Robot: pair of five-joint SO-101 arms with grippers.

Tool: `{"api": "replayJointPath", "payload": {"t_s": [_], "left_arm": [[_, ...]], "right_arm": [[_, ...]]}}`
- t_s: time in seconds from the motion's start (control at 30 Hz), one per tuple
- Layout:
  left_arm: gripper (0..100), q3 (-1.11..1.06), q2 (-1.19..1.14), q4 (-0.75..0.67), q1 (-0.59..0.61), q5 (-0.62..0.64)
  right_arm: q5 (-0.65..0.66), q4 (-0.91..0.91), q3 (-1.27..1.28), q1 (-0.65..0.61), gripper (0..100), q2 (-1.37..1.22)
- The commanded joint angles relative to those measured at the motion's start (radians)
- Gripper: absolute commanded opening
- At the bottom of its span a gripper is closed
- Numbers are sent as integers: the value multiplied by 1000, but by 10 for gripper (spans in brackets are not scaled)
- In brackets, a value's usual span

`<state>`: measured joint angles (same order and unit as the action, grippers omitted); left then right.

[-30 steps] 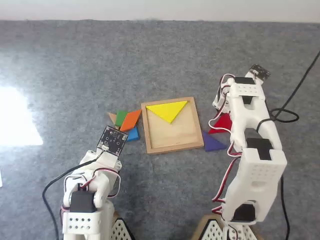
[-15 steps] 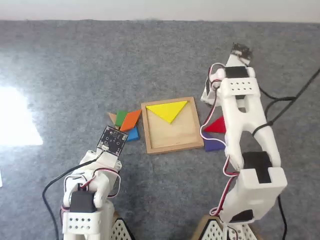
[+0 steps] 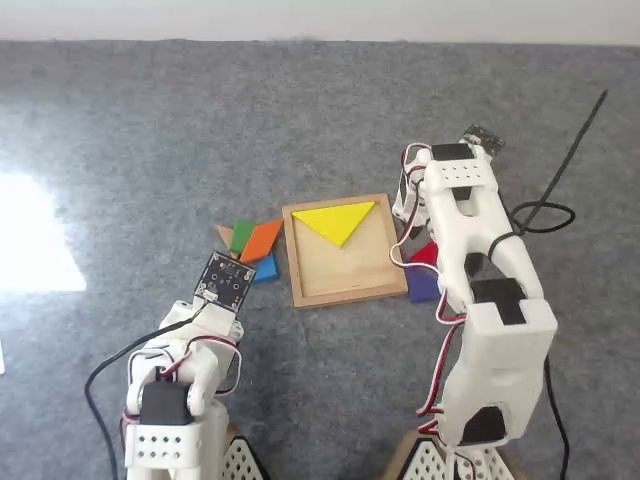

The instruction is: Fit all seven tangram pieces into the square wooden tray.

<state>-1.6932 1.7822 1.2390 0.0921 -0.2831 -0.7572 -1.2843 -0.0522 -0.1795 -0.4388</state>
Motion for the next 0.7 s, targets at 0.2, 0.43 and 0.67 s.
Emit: {"api": "replayJointPath", "payload": {"t_s": [0.2,0.43,0.67], "left_arm": [[20,8,-6,6,5,6],[20,8,-6,6,5,6],[20,8,-6,6,5,6]], "right_arm": [[-41,-12,-124,104,329,-67],[-6,-13,-124,119,330,-76],[29,13,-101,116,329,-111]]}}
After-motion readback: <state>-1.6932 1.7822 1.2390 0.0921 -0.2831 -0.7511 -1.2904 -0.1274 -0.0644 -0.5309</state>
